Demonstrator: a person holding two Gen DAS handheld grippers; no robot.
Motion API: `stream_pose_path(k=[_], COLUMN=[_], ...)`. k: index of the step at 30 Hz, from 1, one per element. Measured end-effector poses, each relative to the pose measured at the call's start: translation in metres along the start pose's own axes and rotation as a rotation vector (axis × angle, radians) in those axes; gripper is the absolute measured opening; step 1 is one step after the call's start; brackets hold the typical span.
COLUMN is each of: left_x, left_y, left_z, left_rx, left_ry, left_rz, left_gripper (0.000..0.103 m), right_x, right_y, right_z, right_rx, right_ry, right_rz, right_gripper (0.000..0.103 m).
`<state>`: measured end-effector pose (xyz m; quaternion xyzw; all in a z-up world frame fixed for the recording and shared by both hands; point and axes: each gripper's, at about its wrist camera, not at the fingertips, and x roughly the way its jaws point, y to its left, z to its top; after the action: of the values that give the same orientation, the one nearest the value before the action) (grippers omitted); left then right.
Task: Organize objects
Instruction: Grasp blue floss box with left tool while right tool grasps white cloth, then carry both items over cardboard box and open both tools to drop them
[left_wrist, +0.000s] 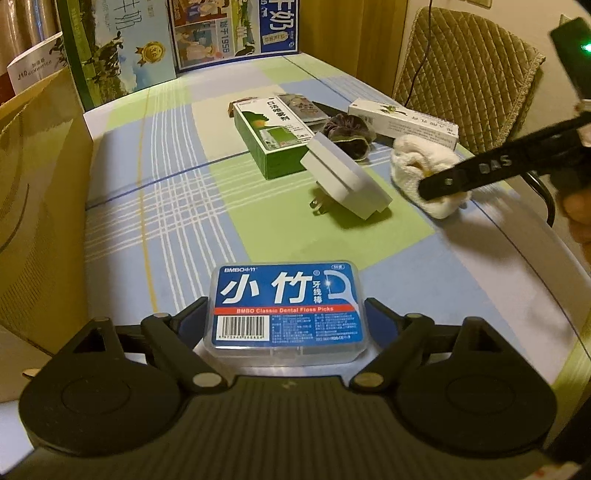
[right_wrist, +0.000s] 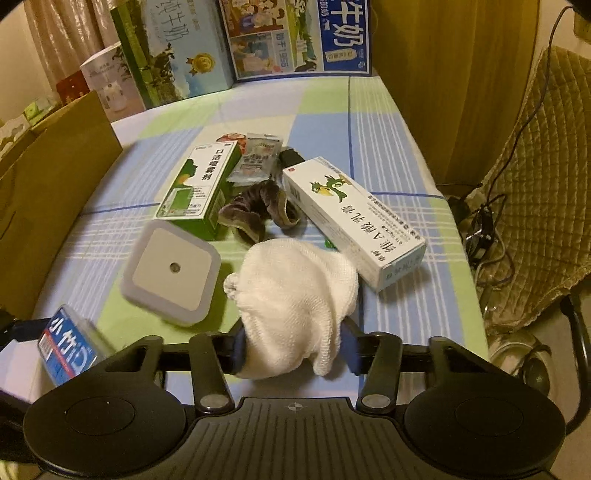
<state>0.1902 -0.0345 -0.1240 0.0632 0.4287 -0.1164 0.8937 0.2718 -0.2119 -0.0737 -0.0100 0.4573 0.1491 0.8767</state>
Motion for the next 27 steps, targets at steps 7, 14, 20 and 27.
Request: stream_pose_path(k=[7,14,20,27], left_x=[-0.011,-0.049,-0.100,-0.170], left_y=[0.001,-0.001,0.004,0.045], left_z=[0.001,0.011,0.028,0.041], left_rx=[0.001,-0.001,-0.015,-0.026], left_ry=[-0.007,-0.059,-0.143,-0.210], left_rz=[0.009,0.000,-0.002,0.075], left_gripper=[0.083,0.083,0.083,0.083], right_x=[-0.021,-0.061,-0.111,-0.151], right_y=[-0.001,0.005,0.036,0.113], right_z=[-0.012,-0.013,0.009,0.041], right_rx=[0.003,0.023,-0.022,-0.119], right_ry=[0.026,-0.002,-0.092,-0.193], right_rz=[-0.005,-0.002,0.036,0.161], right_gripper=[0.043,0.043,0.043,0.044])
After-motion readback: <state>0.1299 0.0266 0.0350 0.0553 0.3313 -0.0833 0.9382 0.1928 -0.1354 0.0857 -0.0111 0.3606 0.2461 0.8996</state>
